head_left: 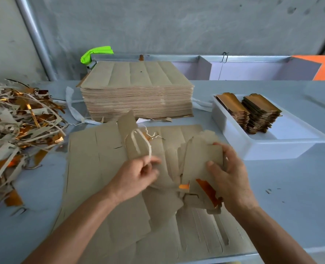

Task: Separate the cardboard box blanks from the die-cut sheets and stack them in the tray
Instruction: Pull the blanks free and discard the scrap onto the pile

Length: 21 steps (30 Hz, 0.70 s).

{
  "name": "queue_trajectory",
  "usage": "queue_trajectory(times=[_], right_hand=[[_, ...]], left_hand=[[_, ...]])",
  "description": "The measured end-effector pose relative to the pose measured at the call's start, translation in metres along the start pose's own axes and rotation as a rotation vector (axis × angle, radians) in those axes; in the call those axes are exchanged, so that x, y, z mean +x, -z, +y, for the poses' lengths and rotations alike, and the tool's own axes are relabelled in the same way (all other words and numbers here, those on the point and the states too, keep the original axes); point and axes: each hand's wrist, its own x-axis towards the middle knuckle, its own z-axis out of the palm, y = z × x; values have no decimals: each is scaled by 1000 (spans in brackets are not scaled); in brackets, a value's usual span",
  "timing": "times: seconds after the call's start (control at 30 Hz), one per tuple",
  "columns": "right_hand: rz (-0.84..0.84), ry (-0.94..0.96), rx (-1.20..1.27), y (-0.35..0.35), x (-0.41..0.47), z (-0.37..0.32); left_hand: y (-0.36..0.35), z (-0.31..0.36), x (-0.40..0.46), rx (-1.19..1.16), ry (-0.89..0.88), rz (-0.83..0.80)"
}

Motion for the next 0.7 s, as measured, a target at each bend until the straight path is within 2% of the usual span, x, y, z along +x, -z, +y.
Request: queue_trajectory(times=[0.1, 0.2, 0.27, 0.37, 0.47, 0.6, 0.7], right_hand=[[-90, 27, 124, -6, -7, -1], [-28, 16, 195, -6, -6, -2], [82, -45, 258, 1, 1, -2], [301, -54, 240, 20, 15, -4], [409, -36, 207, 37, 25, -4], [308, -40, 144, 25, 24, 1], [195, -132, 193, 5, 20, 4]], left_hand=[[-9, 4, 2, 124, 31, -249], [-12, 7, 3, 284, -48, -298], [-13, 3, 0, 202, -79, -306], [-8, 0, -5, 2, -102, -192], [7, -3, -8, -136, -135, -35], [10, -4, -8, -119, -224, -34], [-1, -1, -1, -55, -285, -26]])
